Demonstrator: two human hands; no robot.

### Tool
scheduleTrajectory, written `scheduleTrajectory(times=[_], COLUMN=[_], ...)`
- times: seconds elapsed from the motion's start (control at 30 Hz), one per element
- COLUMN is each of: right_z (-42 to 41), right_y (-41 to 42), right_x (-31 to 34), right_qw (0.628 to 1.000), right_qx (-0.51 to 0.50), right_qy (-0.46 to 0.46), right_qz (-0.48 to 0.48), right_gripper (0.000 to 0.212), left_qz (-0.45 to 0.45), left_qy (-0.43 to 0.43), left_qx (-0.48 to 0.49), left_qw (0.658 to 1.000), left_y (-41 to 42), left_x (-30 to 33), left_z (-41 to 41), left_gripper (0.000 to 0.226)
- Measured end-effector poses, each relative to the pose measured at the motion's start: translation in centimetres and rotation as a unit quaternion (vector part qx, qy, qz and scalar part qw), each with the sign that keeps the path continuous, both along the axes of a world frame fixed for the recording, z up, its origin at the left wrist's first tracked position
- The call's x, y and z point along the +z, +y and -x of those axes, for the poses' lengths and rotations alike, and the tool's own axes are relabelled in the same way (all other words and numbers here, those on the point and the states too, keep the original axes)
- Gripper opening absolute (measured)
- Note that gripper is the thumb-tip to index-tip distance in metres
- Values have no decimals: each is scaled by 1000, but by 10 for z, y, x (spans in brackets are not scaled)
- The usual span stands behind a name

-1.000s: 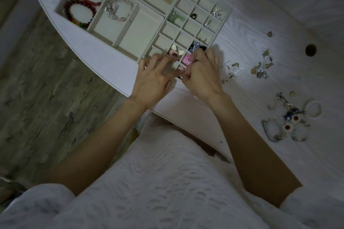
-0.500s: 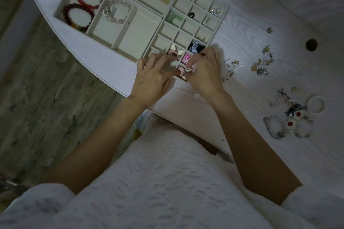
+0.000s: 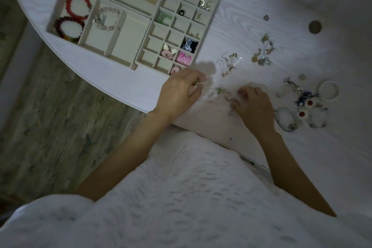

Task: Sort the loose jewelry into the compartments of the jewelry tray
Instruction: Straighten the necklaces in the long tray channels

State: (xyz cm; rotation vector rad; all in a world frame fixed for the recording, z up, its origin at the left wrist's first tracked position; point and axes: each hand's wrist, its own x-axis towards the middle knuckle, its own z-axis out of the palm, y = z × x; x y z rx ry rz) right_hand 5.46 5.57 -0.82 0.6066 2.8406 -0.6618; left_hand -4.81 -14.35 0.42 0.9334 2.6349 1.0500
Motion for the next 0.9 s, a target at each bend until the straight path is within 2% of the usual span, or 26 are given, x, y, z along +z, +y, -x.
scheduleTrajectory(times=[0.07, 0.17, 0.23, 0.33, 0.4, 0.53, 0.6, 0.7, 0.83, 0.9], right_z=[-9, -7, -8, -9, -10, -7, -6, -7, -8, -6], right_y=[7, 13, 23, 40, 49, 51, 56, 69, 82, 89], right_x=[-6, -10, -9, -9, -9, -8, -9, -10, -9, -11], right_qw=[999, 999, 998, 998, 999, 989, 990, 994, 994, 989], right_qx=[-19, -9, -11, -14, 4, 118, 124, 95, 67, 83], right_qy=[-8, 14, 32, 51, 48, 64, 56, 43, 65, 71], right_qz=[37, 51, 57, 45, 13, -64, -43, 13, 58, 99], right_gripper=[29, 18, 13, 5, 4, 9, 10, 16, 8, 22], left_qz=[25, 136, 203, 242, 251, 246, 244, 263, 282, 255], left_qy=[-6, 48, 68, 94, 120, 150, 150, 120, 133, 135], left_qx=[-39, -93, -95, -82, -75, -93, -101, -95, -106, -120], left_qw=[999, 985, 972, 962, 958, 953, 953, 952, 944, 950], left_y=[23, 47, 59, 63, 67, 84, 96, 112, 118, 117], left_x=[1, -8, -12, -15, -14, -14, -15, -14, -20, -18], left_z=[-16, -26, -27, -28, -32, -39, -40, -37, -36, -35], left_gripper=[17, 34, 40, 34, 25, 15, 10, 18, 19, 15])
